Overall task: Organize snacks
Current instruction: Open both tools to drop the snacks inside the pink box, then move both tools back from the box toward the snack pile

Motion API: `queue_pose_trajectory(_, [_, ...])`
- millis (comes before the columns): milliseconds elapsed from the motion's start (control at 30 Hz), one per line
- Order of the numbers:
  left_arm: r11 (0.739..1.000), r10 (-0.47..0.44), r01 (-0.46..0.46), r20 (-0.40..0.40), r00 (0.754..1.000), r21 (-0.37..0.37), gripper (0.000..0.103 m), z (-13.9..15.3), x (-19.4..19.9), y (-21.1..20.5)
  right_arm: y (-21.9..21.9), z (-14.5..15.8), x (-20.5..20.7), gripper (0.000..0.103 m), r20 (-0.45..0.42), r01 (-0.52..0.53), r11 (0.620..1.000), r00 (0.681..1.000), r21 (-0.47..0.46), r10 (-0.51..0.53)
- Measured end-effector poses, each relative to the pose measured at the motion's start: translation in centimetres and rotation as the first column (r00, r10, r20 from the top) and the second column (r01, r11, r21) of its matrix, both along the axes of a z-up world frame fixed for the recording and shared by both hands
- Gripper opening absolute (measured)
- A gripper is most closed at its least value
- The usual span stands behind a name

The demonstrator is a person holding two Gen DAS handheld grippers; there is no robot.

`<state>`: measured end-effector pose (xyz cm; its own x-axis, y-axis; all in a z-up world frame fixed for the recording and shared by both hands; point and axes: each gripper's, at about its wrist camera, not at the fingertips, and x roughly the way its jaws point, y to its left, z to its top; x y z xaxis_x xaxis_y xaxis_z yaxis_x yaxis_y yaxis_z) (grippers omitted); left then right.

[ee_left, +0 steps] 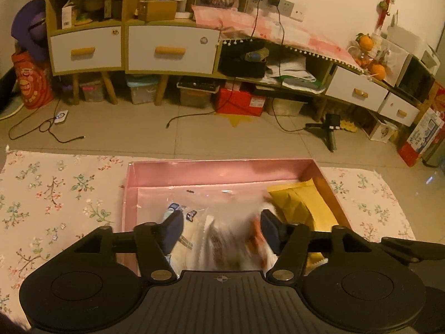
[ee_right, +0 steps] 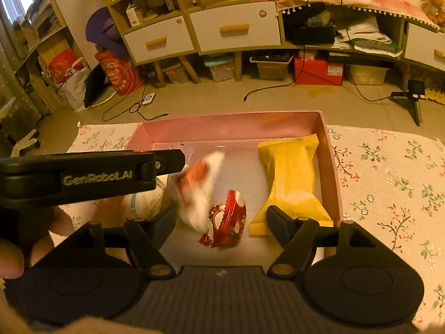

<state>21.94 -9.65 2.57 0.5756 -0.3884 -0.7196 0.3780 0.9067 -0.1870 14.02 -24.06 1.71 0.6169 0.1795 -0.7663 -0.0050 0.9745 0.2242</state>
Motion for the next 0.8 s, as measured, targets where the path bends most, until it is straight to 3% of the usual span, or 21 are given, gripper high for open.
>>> queue_pose_trajectory(333, [1.000, -0.002, 0.002, 0.002, 1.000, -0.001, 0.075, 1.8, -2.3, 1.4, 0.3, 1.6, -1.9, 0.080, 0.017, -0.001, 0.999, 1.000, -0.038, 0.002])
queue_pose_trajectory(500, [1.000, 0.000, 0.000, -0.001, 1.000, 0.002, 0.076, 2.3, -4.0, 2.7, 0.6, 2.1, -3.4, 0.085, 0.022, -0.006, 0.998, 1.000, -0.055, 0.007])
queue_pose_trajectory(800, [1.000, -0.022, 0.021, 0.010, 1.000, 0.019, 0.089, 3.1, -8.0, 4.9, 1.3, 3.0, -6.6, 0.094, 0.041, -0.011, 0.996, 0.999, -0.090, 0.015])
